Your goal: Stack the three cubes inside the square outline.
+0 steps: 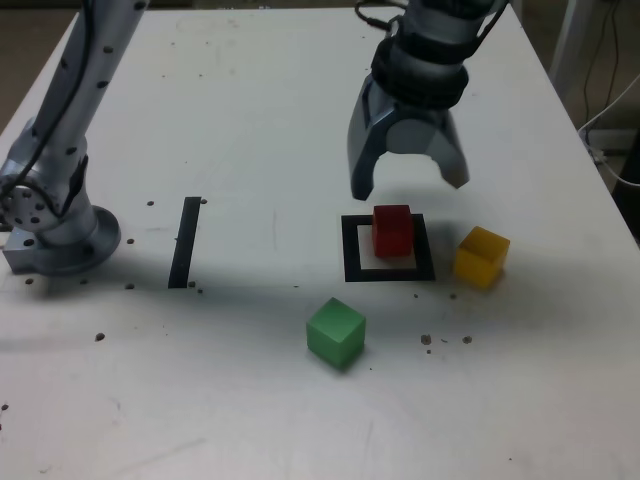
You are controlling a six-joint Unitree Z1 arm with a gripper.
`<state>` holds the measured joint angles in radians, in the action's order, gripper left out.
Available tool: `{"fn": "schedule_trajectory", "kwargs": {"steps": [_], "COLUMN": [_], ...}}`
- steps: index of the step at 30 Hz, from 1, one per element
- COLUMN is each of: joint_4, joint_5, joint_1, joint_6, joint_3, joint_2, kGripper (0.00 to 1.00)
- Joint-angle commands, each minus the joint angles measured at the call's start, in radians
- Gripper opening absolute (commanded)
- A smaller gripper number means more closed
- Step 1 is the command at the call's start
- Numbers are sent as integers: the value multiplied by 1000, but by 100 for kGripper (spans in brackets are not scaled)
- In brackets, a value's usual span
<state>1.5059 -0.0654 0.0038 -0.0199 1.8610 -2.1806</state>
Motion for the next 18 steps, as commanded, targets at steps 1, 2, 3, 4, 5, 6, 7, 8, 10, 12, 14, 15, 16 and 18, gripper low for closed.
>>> {"fn": "schedule_trajectory", "kwargs": {"steps": [1, 2, 3, 4, 5, 6, 7, 8, 10, 12, 14, 15, 16, 18], "joint_4": [10, 12, 15, 18, 21, 24, 29, 36, 50, 64, 78, 82, 85, 89], "joint_5": [-6, -6, -6, -5, -5, -4, -4, -4, -4, -5, -6, -6, -7, -7], "joint_1": [-8, -11, -13, -15, -17, -19, -20, -22, -27, -33, -41, -44, -47, -52], "joint_6": [15, 24, 33, 44, 56, 70, 85, 100, 134, 170, 209, 224, 238, 263], "joint_3": [37, 53, 68, 84, 101, 119, 137, 157, 201, 247, 299, 319, 337, 366], "joint_2": [-1, -4, -9, -14, -20, -27, -35, -44, -63, -86, -112, -122, -131, -144], "kGripper": [100, 100, 100, 100, 100, 100, 100, 100, 99, 99, 99, 99, 99, 99]}}
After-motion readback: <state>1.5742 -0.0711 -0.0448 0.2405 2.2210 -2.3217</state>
